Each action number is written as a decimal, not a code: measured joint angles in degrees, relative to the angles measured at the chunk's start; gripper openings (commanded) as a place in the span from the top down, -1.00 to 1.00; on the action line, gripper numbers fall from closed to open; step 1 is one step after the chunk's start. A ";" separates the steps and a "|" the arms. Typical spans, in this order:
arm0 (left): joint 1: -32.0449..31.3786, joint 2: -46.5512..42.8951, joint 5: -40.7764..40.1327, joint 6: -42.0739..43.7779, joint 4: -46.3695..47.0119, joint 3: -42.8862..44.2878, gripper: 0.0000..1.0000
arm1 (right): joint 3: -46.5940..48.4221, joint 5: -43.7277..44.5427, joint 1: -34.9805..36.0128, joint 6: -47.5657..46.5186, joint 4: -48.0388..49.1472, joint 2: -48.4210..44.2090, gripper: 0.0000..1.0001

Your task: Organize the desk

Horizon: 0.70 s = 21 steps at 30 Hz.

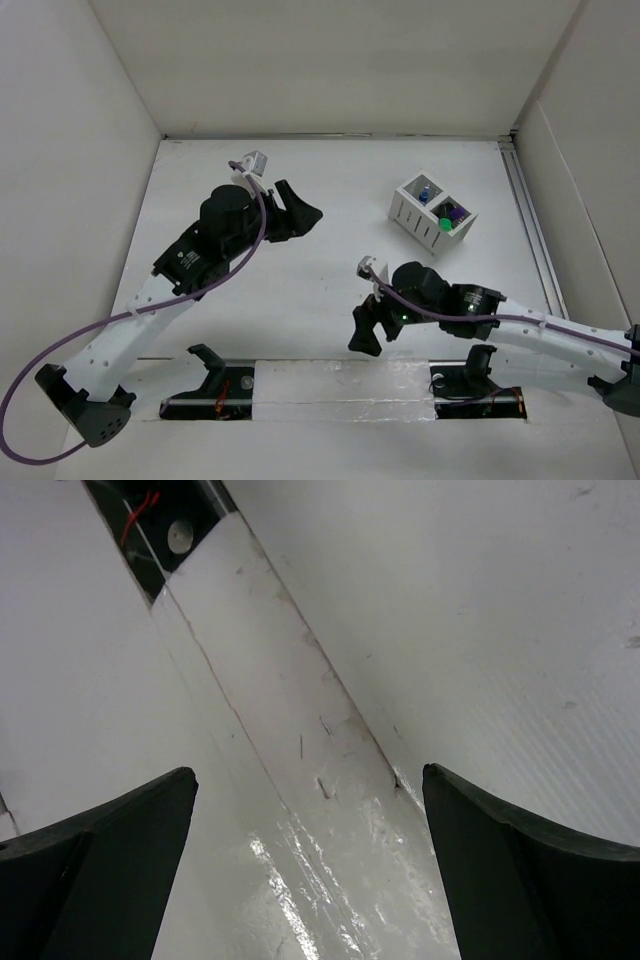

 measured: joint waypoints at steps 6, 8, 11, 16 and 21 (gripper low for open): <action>0.00 -1.33 -0.02 -2.93 0.07 -1.84 -0.19 | -4.46 -0.02 1.75 0.11 2.38 0.04 -1.00; 0.00 -1.33 -0.02 -3.50 0.04 -2.43 -0.19 | -5.81 -0.02 1.79 0.13 3.17 0.11 -1.00; 0.00 -1.09 -0.02 -4.13 0.11 -3.15 -0.18 | -6.45 0.02 1.79 0.09 4.28 0.68 -1.00; 0.00 0.96 0.17 -4.37 1.79 -3.17 -0.17 | -5.44 1.38 1.81 -0.42 5.29 2.99 -1.00; 0.00 3.85 0.15 -2.05 1.99 -0.94 -0.17 | 1.95 6.03 1.81 -2.29 3.06 7.02 -1.00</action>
